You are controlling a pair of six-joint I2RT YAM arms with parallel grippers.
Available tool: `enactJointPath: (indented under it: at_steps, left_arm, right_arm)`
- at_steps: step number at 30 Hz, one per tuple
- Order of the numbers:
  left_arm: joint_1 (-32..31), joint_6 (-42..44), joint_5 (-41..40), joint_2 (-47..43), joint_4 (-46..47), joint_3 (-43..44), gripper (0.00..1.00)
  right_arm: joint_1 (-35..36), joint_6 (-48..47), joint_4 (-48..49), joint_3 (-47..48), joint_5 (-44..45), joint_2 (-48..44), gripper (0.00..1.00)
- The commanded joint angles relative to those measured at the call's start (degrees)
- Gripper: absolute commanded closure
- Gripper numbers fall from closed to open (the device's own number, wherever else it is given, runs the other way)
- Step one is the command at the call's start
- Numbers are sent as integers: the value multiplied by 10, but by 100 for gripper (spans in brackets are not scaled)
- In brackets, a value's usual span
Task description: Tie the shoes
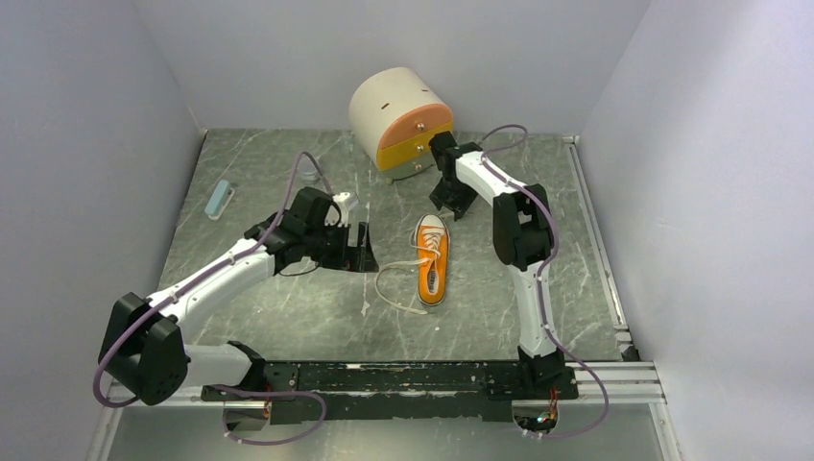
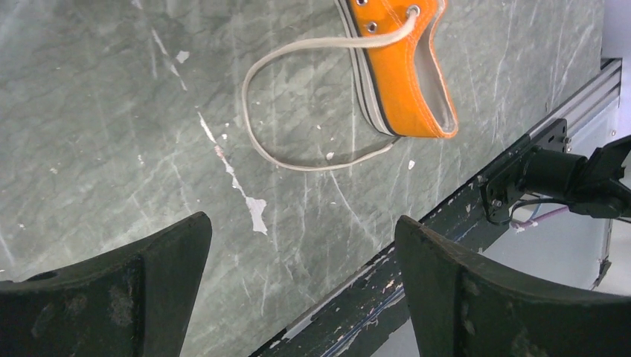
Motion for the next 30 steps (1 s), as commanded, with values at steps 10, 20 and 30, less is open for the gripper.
enactJointPath:
  at_steps: [10,20,30]
  left_arm:
    - [-23,18,-22,-22,-10,23,1]
    - [-23,-37,-1,-53,37,-28,1]
    - [-23,62,30,39,103,-25,0]
  right_arm:
    - [-10,-12,143,-42,-48,-42,100]
    - [-20,-121,469,-205,-409,-220,100]
    - [-60,-276,216,-220,-296,-395,100]
